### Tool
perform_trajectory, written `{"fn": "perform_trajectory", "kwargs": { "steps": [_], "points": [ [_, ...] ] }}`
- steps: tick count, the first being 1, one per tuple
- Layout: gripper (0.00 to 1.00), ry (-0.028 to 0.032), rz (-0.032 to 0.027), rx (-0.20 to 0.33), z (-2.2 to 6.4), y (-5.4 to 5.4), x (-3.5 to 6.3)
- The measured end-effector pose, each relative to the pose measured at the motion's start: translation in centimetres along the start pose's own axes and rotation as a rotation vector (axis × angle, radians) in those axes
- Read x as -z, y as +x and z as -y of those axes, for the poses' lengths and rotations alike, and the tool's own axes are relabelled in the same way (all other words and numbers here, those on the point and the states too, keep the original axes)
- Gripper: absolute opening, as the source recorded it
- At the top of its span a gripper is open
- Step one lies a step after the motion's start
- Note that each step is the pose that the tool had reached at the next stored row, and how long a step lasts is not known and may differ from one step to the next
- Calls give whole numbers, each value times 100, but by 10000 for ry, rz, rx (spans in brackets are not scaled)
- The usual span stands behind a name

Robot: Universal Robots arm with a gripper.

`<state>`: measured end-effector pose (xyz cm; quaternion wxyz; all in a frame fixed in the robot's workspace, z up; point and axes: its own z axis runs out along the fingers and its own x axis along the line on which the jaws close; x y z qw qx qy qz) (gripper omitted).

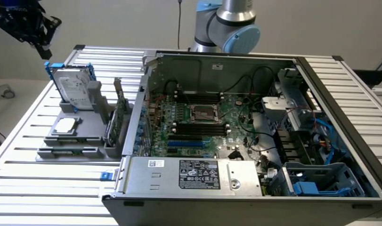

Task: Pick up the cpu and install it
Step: 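Pick up the cpu and move it towards the insertion slot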

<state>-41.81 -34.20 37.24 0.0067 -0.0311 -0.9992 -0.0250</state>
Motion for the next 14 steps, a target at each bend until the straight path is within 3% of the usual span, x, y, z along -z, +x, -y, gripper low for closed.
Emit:
{"fn": "perform_trajectory", "kwargs": {
  "steps": [3, 4, 5, 9, 10, 11, 12, 13, 14],
  "points": [
    [11, 0, 1, 0, 0, 0, 0],
    [20, 0, 0, 0, 0, 0, 0],
    [20, 0, 0, 0, 0, 0, -1],
    [71, 0, -1, 0, -1, 0, 0],
    [71, 0, -1, 1, -1, 0, 0],
    [84, 0, -2, 1, -1, 0, 0],
    [84, 0, -1, 0, -1, 0, 0],
    [96, 0, -2, 0, -1, 0, 0],
    [99, 0, -2, 0, -1, 0, 0]
  ]
}}
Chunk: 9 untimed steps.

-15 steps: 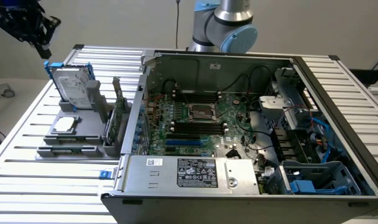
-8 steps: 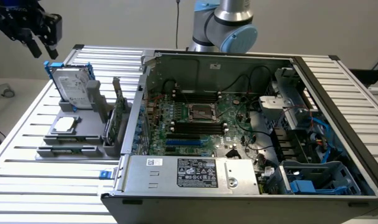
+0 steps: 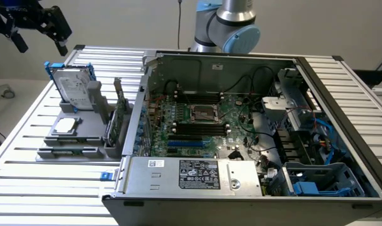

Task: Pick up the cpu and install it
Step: 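Pick up the cpu and move it towards the insertion slot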

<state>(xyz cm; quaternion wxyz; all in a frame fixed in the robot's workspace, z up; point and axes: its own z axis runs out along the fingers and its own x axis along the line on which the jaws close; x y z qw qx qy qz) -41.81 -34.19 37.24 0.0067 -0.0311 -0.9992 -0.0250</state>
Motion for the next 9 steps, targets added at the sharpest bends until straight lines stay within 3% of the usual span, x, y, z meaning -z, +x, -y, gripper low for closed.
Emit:
{"fn": "perform_trajectory", "kwargs": {
  "steps": [9],
  "points": [
    [99, 11, 0, 0, 1, 0, -20]
  ]
}}
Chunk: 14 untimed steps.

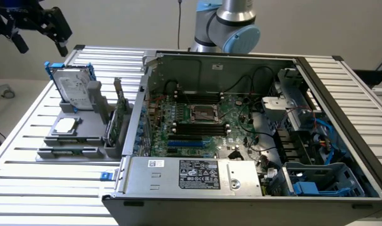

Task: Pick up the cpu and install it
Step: 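Pick up the cpu and move it towards the insertion slot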

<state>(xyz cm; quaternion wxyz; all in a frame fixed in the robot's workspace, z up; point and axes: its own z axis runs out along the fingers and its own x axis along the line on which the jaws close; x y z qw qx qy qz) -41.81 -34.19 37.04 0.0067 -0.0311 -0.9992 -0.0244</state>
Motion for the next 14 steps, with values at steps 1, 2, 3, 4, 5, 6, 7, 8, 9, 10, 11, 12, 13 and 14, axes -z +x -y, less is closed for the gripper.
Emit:
{"fn": "perform_trajectory", "kwargs": {
  "steps": [1, 2, 3, 4, 5, 6, 7, 8, 9, 10, 11, 12, 13, 14],
  "points": [
    [99, 9, 0, 0, 0, 0, -11],
    [99, 21, -6, -1, 1, 0, -22],
    [99, 31, -12, -1, 1, -1, -33],
    [99, 40, -20, 1, 2, -1, -45],
    [99, 48, -28, 5, 3, -1, -56],
    [99, 53, -36, 17, 3, -1, -69],
    [99, 56, -46, 42, 4, -1, -82],
    [99, 59, -58, 81, 5, -1, -95],
    [99, 61, -72, 140, 7, -1, -108],
    [99, 63, -90, 207, 9, -2, -120],
    [99, 65, -110, 278, 11, -2, -131],
    [99, 68, -134, 355, 15, -3, -143],
    [99, 71, -159, 426, 20, -3, -158],
    [99, 73, -187, 495, 29, -4, -175]
  ]
}}
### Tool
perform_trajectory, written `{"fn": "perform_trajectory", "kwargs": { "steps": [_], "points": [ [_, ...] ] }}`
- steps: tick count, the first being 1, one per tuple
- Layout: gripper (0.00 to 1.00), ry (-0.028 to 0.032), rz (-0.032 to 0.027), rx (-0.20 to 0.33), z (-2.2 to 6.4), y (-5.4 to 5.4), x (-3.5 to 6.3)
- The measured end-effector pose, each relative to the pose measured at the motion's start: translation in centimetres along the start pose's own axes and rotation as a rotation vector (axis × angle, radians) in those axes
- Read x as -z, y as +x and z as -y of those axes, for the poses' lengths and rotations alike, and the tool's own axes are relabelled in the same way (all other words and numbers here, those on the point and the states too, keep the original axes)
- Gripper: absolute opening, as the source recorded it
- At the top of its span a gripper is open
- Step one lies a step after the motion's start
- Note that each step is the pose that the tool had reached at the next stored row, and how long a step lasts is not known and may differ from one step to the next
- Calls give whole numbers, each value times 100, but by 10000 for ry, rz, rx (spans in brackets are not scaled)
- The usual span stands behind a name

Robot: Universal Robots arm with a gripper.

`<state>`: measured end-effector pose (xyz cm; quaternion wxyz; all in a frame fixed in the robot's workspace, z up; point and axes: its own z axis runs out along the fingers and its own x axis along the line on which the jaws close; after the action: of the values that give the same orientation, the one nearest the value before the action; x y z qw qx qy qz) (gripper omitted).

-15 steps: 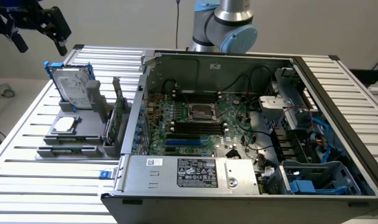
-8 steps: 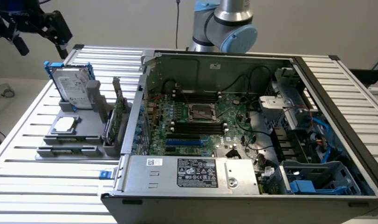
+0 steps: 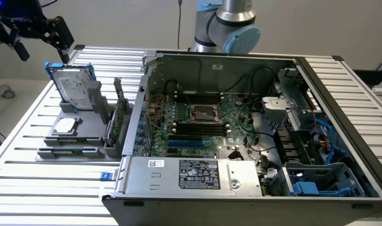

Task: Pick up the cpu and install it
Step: 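Pick up the cpu and move it towards the insertion slot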

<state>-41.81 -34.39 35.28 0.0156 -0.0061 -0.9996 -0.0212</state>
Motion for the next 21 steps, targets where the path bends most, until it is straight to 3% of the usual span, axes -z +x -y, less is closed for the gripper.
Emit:
{"fn": "perform_trajectory", "kwargs": {
  "steps": [10, 21],
  "points": [
    [99, 7, -233, 468, 135, -7, -174],
    [99, 25, -394, 980, 259, -15, -354]
  ]
}}
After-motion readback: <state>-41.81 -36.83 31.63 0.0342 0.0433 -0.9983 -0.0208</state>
